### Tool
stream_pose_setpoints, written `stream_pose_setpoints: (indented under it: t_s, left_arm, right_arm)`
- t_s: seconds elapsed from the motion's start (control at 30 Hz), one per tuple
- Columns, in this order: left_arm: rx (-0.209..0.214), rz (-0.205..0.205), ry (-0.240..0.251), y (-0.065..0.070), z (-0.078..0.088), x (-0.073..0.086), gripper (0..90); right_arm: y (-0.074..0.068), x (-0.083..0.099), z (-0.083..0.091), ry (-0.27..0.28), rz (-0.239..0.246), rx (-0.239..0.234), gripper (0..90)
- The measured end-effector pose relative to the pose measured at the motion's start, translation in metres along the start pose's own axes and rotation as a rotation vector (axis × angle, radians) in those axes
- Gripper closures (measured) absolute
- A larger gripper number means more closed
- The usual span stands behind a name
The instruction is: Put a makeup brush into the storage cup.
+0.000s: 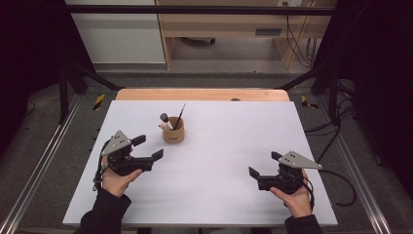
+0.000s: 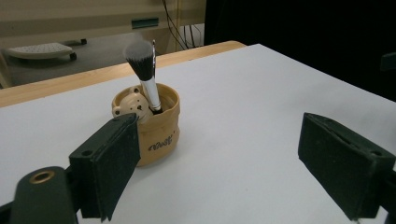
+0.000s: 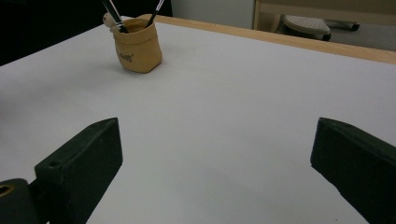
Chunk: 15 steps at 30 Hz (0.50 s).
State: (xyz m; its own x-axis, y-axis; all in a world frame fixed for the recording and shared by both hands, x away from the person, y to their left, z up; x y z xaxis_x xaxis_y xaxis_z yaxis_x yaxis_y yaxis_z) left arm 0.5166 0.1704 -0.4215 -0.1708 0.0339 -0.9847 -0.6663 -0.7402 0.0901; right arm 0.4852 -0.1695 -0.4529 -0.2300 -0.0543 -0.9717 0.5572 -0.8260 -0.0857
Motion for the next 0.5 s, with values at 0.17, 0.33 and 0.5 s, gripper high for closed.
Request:
stream_pose_setpoints:
  t_s: [0.17,0.33,0.5]
  left_arm:
    - [0.0,-0.004,-0.003,0.002,0.006,0.007,11.6]
    - [-0.006,-0.007,-0.012,0.003,0.013,0.013,11.1]
    - [-0.021,-0.013,-0.017,0.001,0.02,0.019,10.2]
  right_arm:
    - [-0.001,0.0,0.0,0.003,-0.001,-0.004,2.9]
    - [-0.001,0.0,0.001,0.004,0.0,-0.006,2.9]
    - [-0.001,-0.001,0.001,0.005,0.003,-0.007,2.8]
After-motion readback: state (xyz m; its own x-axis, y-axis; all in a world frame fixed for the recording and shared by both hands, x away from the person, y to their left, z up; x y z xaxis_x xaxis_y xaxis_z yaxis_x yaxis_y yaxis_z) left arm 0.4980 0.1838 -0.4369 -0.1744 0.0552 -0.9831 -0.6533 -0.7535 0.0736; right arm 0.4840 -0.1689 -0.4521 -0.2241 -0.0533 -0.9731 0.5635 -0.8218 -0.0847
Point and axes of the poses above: each handheld gripper's, and its own axes: z roughly backward along the jaws, x roughly out of its underside, y roughly to its right, the point moved 10 cm from there along -z, roughly forward along the jaws, and after that the axes turned 11 degrees about y, right-handed, at the moved point
